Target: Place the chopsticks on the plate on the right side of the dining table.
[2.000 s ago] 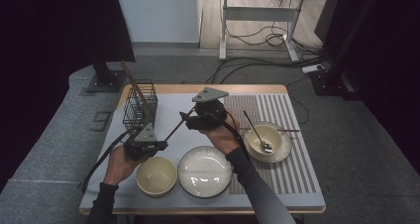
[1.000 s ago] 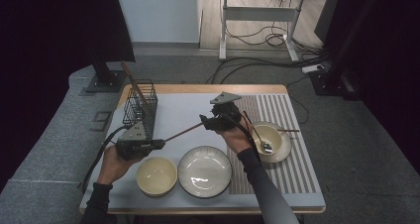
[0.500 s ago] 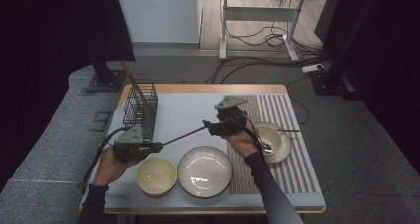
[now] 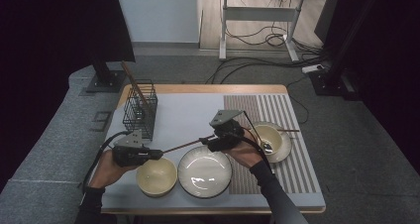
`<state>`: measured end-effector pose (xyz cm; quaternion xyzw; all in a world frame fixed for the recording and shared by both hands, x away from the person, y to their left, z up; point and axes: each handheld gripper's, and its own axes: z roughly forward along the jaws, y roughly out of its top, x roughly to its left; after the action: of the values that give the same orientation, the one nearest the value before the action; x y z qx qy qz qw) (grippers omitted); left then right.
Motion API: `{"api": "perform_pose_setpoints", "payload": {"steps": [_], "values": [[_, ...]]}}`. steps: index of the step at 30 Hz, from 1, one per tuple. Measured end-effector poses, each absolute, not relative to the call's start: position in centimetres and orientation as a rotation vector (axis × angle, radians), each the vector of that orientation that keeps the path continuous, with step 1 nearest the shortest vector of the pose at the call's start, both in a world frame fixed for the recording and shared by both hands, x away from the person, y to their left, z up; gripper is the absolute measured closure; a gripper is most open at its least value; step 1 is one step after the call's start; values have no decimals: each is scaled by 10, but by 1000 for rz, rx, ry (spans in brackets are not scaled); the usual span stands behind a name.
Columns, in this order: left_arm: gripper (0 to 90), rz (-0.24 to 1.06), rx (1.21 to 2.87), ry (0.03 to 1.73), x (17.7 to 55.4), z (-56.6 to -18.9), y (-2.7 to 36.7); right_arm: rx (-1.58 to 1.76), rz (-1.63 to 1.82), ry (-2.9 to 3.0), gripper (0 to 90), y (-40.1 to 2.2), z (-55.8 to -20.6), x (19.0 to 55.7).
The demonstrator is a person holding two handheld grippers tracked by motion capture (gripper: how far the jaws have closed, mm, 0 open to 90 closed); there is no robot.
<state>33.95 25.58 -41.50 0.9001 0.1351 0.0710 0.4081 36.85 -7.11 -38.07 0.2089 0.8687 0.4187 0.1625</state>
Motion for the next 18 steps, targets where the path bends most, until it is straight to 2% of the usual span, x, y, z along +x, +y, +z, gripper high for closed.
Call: {"api": "perform_pose_setpoints", "payload": {"steps": [8, 15, 18], "values": [[856, 138, 2275, 308, 338, -412, 255, 485, 1129, 2579, 363, -53, -391, 364], [856, 141, 2311, 287, 338, -411, 250, 410, 1079, 2652, 476, -45, -397, 363], [855, 139, 2307, 276, 337, -410, 249, 384, 1070, 2671, 495, -45, -398, 362]]}}
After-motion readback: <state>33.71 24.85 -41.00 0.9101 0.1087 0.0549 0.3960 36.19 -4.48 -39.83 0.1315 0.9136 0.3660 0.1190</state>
